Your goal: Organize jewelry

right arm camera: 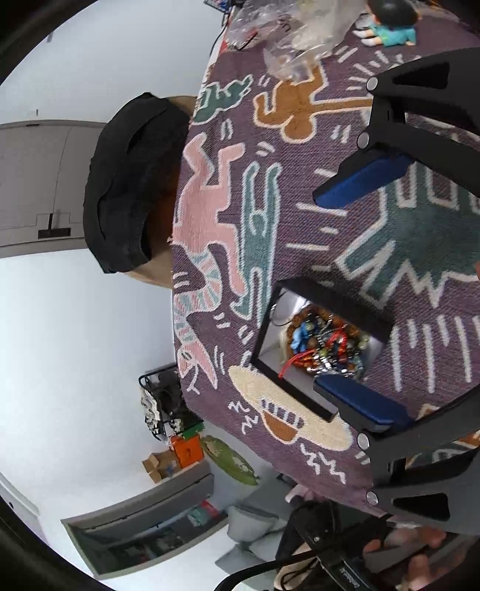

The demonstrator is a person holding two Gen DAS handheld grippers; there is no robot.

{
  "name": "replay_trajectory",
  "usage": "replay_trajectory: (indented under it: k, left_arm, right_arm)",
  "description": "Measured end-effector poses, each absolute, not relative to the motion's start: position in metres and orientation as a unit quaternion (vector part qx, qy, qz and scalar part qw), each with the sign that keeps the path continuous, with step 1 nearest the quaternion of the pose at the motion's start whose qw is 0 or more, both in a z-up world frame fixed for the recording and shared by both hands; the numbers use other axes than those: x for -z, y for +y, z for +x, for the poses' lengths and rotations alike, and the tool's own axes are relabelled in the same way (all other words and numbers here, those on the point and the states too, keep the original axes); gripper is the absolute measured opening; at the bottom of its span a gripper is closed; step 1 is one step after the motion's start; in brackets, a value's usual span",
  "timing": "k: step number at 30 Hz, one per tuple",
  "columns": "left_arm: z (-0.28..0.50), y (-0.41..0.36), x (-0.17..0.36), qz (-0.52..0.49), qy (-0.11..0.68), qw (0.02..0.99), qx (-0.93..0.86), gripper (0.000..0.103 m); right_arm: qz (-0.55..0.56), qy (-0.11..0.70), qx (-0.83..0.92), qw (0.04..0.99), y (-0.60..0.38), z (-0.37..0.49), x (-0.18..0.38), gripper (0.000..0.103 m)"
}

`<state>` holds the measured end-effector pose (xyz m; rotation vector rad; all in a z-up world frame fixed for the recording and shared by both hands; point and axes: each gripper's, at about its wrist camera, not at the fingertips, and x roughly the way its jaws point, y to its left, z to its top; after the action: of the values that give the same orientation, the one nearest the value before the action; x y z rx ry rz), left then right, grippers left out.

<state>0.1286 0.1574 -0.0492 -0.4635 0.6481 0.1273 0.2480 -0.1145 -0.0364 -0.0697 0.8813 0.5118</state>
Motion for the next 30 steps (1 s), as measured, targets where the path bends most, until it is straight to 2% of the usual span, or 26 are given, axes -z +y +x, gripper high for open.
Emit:
replay_trajectory:
  k: [2,8,10,13,30]
  left_arm:
    - [0.128,0.147,0.045,-0.204,0.318,0.924,-0.064,0.089]
    - [0.123,0.118,0.034,-0.162,0.325,0.931,-0.044,0.090]
    - [0.118,0.106,0.029,-0.145,0.320,0.935,-0.042,0.098]
    - [0.108,0.090,0.021,-0.122,0.304,0.944,-0.038,0.103]
    - [0.042,0.032,-0.007,-0.051,0.262,0.964,-0.008,0.103]
  right_arm:
    - [-0.029,0.421,-0.241,0.874,-0.122,0.243,0.036,0.101]
    - [-0.019,0.419,-0.226,0.879,-0.146,0.224,0.036,0.101]
    - [-0.014,0.417,-0.224,0.881,-0.155,0.217,0.036,0.101]
    - [-0.005,0.408,-0.218,0.887,-0.171,0.203,0.033,0.101]
    - [0.006,0.360,-0.189,0.914,-0.224,0.123,0.011,0.101]
